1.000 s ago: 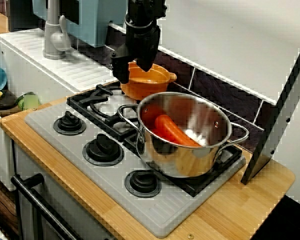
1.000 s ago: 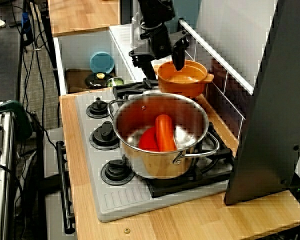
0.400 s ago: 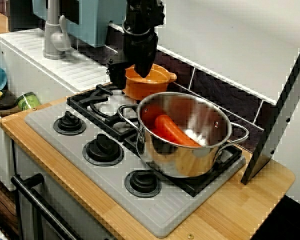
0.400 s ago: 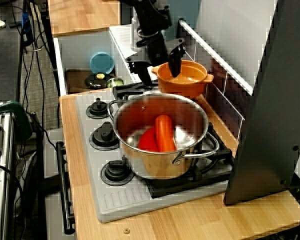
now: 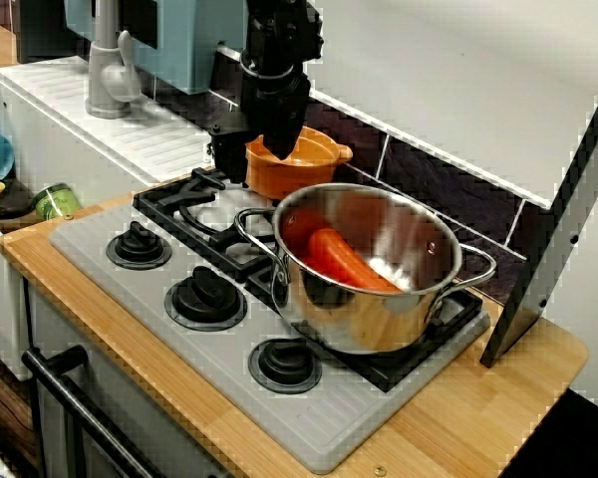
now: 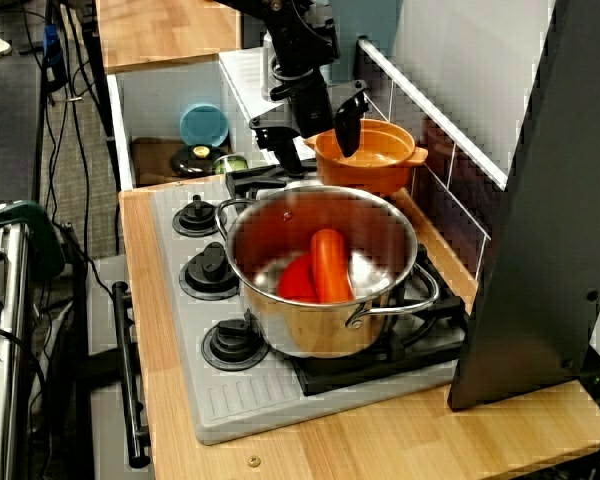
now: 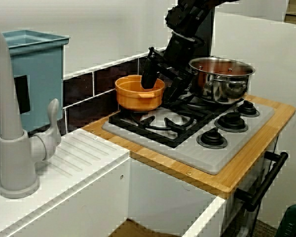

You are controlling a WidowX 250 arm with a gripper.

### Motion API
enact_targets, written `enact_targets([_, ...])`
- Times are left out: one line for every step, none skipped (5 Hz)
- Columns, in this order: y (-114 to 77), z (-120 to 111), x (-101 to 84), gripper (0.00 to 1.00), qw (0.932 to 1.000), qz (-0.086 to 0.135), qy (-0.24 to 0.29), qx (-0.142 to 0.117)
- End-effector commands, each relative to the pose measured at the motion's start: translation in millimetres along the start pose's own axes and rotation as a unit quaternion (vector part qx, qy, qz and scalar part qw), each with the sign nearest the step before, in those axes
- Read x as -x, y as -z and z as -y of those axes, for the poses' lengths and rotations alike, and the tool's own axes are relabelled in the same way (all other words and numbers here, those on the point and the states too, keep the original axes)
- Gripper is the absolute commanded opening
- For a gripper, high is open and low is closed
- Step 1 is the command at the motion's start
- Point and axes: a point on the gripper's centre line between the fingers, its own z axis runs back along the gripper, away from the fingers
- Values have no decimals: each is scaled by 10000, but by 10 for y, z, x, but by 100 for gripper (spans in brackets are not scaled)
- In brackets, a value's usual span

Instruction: Lift pot from stove

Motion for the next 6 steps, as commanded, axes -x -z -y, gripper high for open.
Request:
enact_targets([-77,-41,36,100,9999,-54,30,-133])
enact_targets([-82,-87,32,100,9999,-51,0,-144])
enact_targets([-46,-81,42,100,9999,-75,10,-131])
enact_targets([-12,-53,58,100,9999,-103,39,-119])
enact_targets([-9,-36,57,61,9999,-53,63,-138])
enact_targets([-22,-59,82,0,9998,-48,28,-180])
